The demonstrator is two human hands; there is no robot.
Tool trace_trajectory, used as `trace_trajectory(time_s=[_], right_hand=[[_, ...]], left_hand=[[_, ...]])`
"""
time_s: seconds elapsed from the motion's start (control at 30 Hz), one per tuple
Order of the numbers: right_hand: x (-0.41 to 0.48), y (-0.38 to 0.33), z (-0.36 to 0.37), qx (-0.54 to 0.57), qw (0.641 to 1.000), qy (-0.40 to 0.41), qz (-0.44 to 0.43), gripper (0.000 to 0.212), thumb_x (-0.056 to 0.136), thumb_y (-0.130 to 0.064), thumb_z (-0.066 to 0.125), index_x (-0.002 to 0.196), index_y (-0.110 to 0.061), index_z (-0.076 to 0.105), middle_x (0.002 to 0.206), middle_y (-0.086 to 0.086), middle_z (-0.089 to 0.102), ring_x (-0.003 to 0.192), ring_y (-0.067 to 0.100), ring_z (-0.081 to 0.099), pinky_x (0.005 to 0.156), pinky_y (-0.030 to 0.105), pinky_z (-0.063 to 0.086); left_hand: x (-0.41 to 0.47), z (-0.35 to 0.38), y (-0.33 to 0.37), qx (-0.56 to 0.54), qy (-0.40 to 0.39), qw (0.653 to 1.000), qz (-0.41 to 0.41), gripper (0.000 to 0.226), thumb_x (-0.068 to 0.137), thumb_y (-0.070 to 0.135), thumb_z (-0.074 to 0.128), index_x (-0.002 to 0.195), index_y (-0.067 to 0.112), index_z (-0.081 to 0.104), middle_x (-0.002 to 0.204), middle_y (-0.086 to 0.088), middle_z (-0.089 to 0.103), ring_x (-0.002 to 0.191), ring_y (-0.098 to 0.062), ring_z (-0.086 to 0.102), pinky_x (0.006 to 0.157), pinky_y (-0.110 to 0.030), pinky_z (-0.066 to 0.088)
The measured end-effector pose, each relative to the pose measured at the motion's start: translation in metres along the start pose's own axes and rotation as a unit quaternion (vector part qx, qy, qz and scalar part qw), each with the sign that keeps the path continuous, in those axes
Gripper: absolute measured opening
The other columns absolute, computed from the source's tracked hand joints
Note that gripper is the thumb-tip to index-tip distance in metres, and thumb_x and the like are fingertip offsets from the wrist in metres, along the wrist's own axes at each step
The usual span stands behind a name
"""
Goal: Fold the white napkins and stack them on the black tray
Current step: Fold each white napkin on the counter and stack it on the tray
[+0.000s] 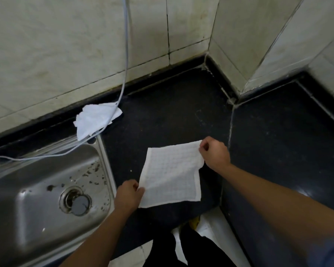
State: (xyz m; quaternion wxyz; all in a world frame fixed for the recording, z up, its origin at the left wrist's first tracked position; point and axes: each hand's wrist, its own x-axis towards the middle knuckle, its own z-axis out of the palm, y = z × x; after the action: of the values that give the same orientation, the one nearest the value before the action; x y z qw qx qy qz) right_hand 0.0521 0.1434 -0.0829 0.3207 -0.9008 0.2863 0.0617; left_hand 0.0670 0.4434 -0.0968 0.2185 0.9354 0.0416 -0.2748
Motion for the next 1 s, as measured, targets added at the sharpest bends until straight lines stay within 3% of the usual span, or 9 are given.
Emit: trace_trajectory(time_s=[0.07,0.17,0.27,0.4,0.5,0.63,0.83,0.93,1.0], right_hand=[[0.0,0.003,0.003,-0.008,1.0,-0.017,-0.005,0.004,0.091,-0.02,0.06,0.095,-0.021,0.061,0.089,-0.001,0.062,0.08,0.018,0.062,0.064,0.027,0.045],[-0.013,0.009,0.007,-0.026,1.0,0.006,0.013,0.022,0.091,-0.028,0.06,0.112,-0.021,0.059,0.109,0.001,0.059,0.087,0.018,0.061,0.068,0.03,0.047],[-0.042,0.012,0.01,-0.053,0.995,-0.004,0.079,0.032,0.092,-0.042,0.057,0.117,-0.022,0.054,0.107,-0.001,0.064,0.09,0.019,0.063,0.068,0.029,0.045],[-0.074,0.009,0.031,-0.146,0.982,-0.103,0.064,0.032,0.09,-0.042,0.057,0.114,-0.023,0.047,0.099,-0.002,0.065,0.084,0.018,0.064,0.064,0.028,0.044],[-0.08,0.009,0.036,-0.129,0.985,-0.096,0.065,0.017,0.089,-0.028,0.057,0.104,-0.024,0.051,0.093,-0.003,0.065,0.08,0.017,0.063,0.065,0.027,0.045],[-0.082,0.032,0.017,-0.144,0.984,-0.066,0.081,0.006,0.089,-0.03,0.056,0.091,-0.024,0.055,0.088,-0.002,0.065,0.078,0.019,0.061,0.067,0.029,0.046],[-0.102,0.043,0.002,-0.185,0.977,-0.073,-0.079,0.015,0.091,-0.034,0.056,0.1,-0.024,0.061,0.102,-0.005,0.057,0.094,0.014,0.056,0.069,0.025,0.038],[-0.117,0.042,0.014,-0.258,0.941,-0.151,-0.161,0.023,0.087,-0.027,0.055,0.109,-0.019,0.061,0.111,0.0,0.057,0.104,0.02,0.053,0.068,0.029,0.041],[-0.125,0.042,0.027,-0.297,0.919,-0.179,-0.189,0.023,0.083,-0.019,0.056,0.105,-0.013,0.059,0.107,0.007,0.058,0.101,0.027,0.055,0.062,0.033,0.04]], left_hand=[[0.0,0.0,-0.001,0.019,-0.038,0.999,-0.006,0.018,0.082,0.025,0.068,0.07,0.017,0.056,0.068,-0.002,0.062,0.064,-0.019,0.062,0.062,-0.035,0.055],[0.01,-0.005,0.007,0.038,-0.02,0.999,-0.004,0.022,0.084,0.033,0.067,0.099,0.019,0.058,0.089,-0.001,0.065,0.078,-0.016,0.062,0.065,-0.03,0.049],[0.026,-0.008,0.019,0.015,0.015,1.0,0.005,0.035,0.085,0.033,0.066,0.115,0.018,0.054,0.096,-0.003,0.065,0.083,-0.018,0.062,0.066,-0.031,0.05],[0.035,0.001,0.032,0.064,0.004,0.997,0.035,0.027,0.084,0.031,0.067,0.104,0.023,0.051,0.086,0.001,0.059,0.074,-0.014,0.059,0.066,-0.033,0.054],[0.037,0.009,0.036,0.068,0.011,0.997,0.043,0.02,0.085,0.025,0.065,0.098,0.025,0.05,0.086,0.0,0.058,0.073,-0.015,0.059,0.069,-0.036,0.057],[0.034,0.01,0.034,0.068,0.023,0.996,0.059,0.011,0.086,0.023,0.062,0.085,0.022,0.051,0.08,0.001,0.057,0.069,-0.014,0.057,0.062,-0.032,0.052],[0.011,0.008,0.029,0.123,0.035,0.97,0.207,0.002,0.086,0.018,0.06,0.086,0.018,0.058,0.093,0.003,0.051,0.082,-0.014,0.054,0.066,-0.03,0.05],[-0.009,0.019,0.03,0.161,-0.004,0.927,0.338,0.003,0.083,0.013,0.06,0.081,0.014,0.063,0.086,0.0,0.058,0.08,-0.019,0.056,0.061,-0.031,0.048],[-0.02,0.03,0.026,0.195,-0.046,0.909,0.365,0.007,0.085,0.017,0.058,0.087,0.014,0.064,0.092,-0.001,0.059,0.088,-0.021,0.057,0.066,-0.034,0.05]])
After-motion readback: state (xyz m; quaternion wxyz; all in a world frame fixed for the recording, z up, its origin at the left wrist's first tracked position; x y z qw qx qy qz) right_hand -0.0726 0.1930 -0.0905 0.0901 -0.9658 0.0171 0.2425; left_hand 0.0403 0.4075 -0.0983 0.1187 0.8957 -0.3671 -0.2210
